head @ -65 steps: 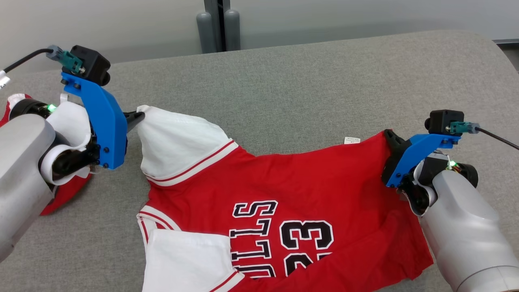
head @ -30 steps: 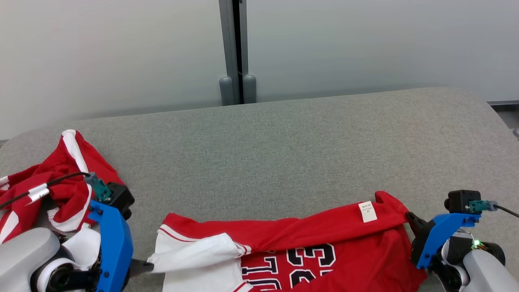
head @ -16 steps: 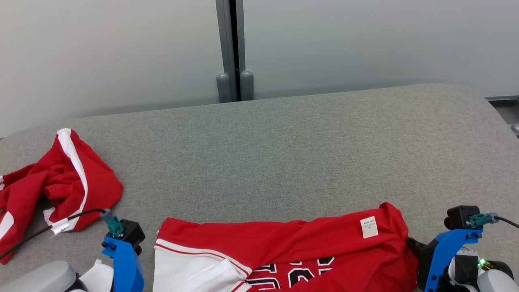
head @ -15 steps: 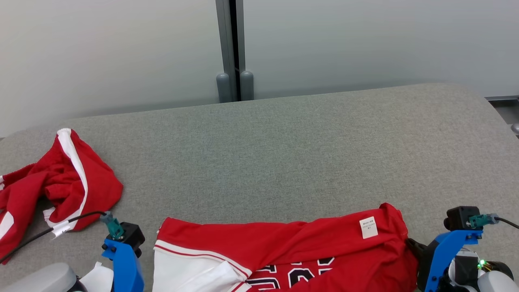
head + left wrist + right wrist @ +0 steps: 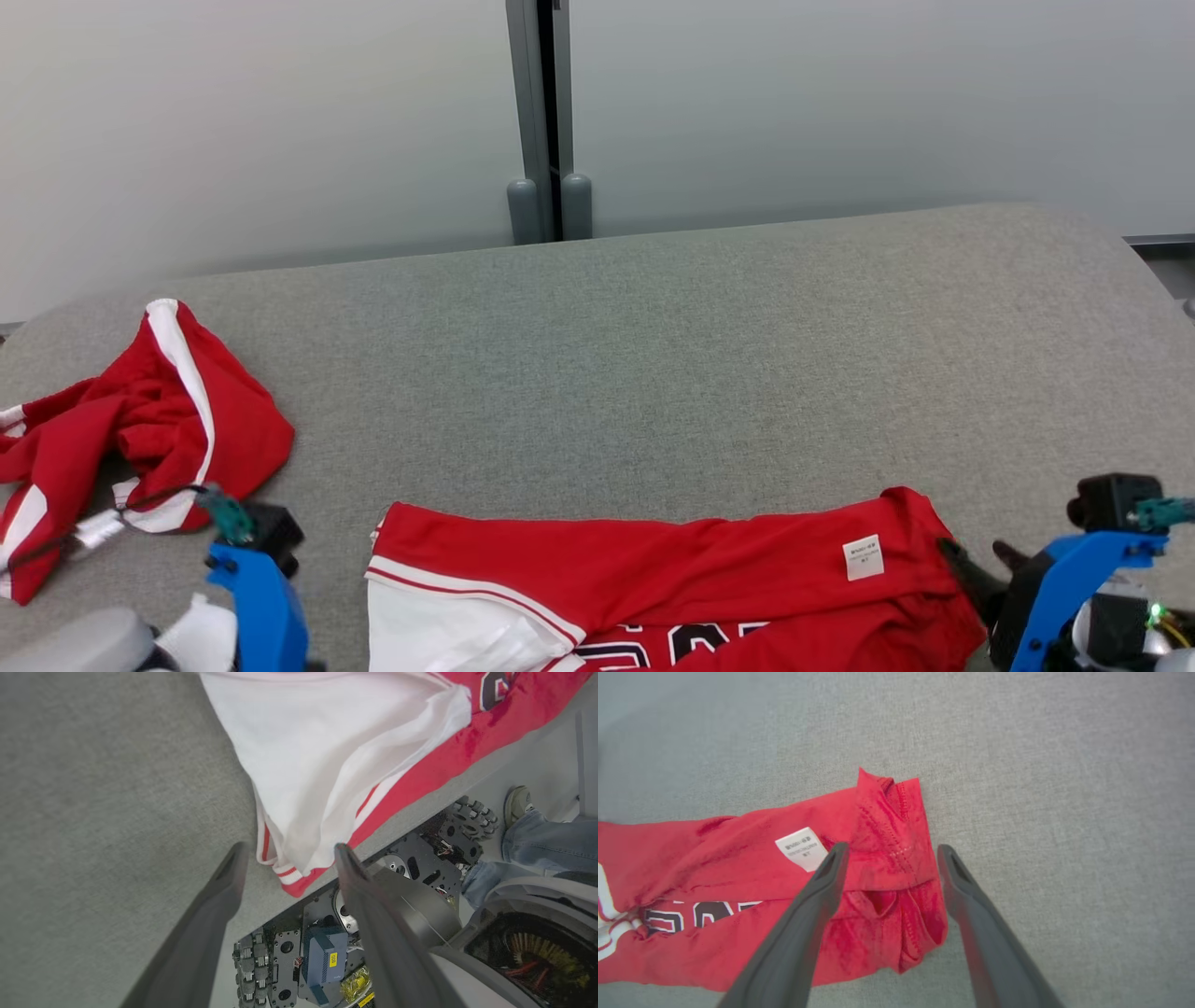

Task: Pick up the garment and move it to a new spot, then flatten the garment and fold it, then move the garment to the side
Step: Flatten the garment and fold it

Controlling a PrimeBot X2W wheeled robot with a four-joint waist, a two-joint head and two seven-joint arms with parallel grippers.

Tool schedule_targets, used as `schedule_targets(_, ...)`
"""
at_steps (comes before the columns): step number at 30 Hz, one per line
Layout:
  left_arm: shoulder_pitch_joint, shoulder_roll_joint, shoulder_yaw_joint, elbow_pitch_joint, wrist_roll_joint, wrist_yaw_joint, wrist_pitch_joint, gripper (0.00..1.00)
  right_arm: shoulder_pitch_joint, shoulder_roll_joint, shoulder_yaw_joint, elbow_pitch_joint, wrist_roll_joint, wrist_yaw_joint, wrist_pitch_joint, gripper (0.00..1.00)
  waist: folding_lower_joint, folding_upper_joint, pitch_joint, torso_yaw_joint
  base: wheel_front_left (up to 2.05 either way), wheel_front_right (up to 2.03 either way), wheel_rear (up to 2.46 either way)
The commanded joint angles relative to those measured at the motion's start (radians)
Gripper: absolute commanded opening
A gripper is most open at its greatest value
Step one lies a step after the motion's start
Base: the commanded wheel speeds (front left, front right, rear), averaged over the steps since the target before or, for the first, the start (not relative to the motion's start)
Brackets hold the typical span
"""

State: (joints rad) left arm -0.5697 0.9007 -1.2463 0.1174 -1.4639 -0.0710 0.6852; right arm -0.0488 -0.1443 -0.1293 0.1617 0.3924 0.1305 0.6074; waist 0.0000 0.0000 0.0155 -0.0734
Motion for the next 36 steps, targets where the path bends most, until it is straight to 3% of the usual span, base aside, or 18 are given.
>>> schedule_targets(1, -0.005, 0.008, 0.01, -0.002, 0.005, -0.003, -0.011, 1.0, 0.015, 0.0, -0.002, -0.014, 0.01, 0.001, 0.002, 1.0, 0.0, 0.0, -0.001, 0.001, 0.0, 0.0, 0.0)
schedule_targets(7, -0.032, 0.064, 0.143, -0.063, 0.056, 0.022, -0.28, 1.0, -0.006, 0.037, -0.078, -0.217, 0.039, 0.001, -0.073, 1.0, 0.0, 0.0, -0.011, 0.005, 0.0, 0.0, 0.0)
schedule_targets(8, -0.024, 0.068, 0.211, -0.079, 0.083, 0.06, -0.443, 1.0, -0.027, 0.056, -0.098, -0.265, 0.041, 0.001, -0.135, 1.0, 0.0, 0.0, -0.01, 0.007, 0.0, 0.0, 0.0)
schedule_targets(10, 0.004, 0.061, 0.273, -0.087, 0.121, 0.121, -0.624, 1.0, -0.035, 0.067, -0.101, -0.286, 0.028, 0.001, -0.207, 1.0, 0.0, 0.0, -0.011, 0.01, 0.0, 0.0, 0.0)
schedule_targets(11, 0.026, 0.055, 0.291, -0.095, 0.136, 0.147, -0.699, 1.0, -0.035, 0.068, -0.096, -0.284, 0.019, 0.001, -0.241, 1.0, 0.0, 0.0, -0.012, 0.012, 0.0, 0.0, 0.0)
schedule_targets(12, 0.026, 0.055, 0.291, -0.095, 0.136, 0.147, -0.699, 1.0, -0.035, 0.068, -0.096, -0.284, 0.019, 0.001, -0.241, 1.0, 0.0, 0.0, -0.012, 0.012, 0.0, 0.0, 0.0)
schedule_targets(15, 0.081, 0.039, 0.34, -0.118, 0.181, 0.232, -0.886, 1.0, -0.037, 0.061, -0.058, -0.262, -0.003, 0.001, -0.343, 1.0, 0.0, 0.0, -0.014, 0.021, 0.0, 0.0, 0.0)
schedule_targets(19, 0.172, -0.029, 0.439, -0.133, 0.253, 0.343, -0.95, 1.0, -0.025, 0.045, -0.005, -0.215, -0.021, 0.001, -0.475, 1.0, 0.0, 0.0, -0.02, 0.041, 0.0, 0.0, 0.0)
schedule_targets(24, 0.347, -0.198, 0.678, -0.164, 0.535, 0.423, -0.951, 1.0, 0.001, 0.016, 0.041, -0.133, -0.031, 0.001, -0.588, 1.0, 0.0, 0.0, -0.026, 0.065, 0.0, 0.0, 0.0)
schedule_targets(29, 0.517, -0.359, 0.824, -0.154, 0.747, 0.375, -0.951, 1.0, 0.031, 0.008, 0.052, -0.03, -0.025, 0.001, -0.652, 1.0, 0.0, 0.0, -0.033, 0.076, 0.0, 0.0, 0.0)
schedule_targets(36, 0.637, -0.53, 0.98, -0.097, 0.865, 0.262, -0.951, 1.0, 0.071, 0.0, 0.055, 0.085, -0.034, 0.001, -0.657, 1.0, 0.0, 0.0, -0.035, 0.076, 0.0, 0.0, 0.0)
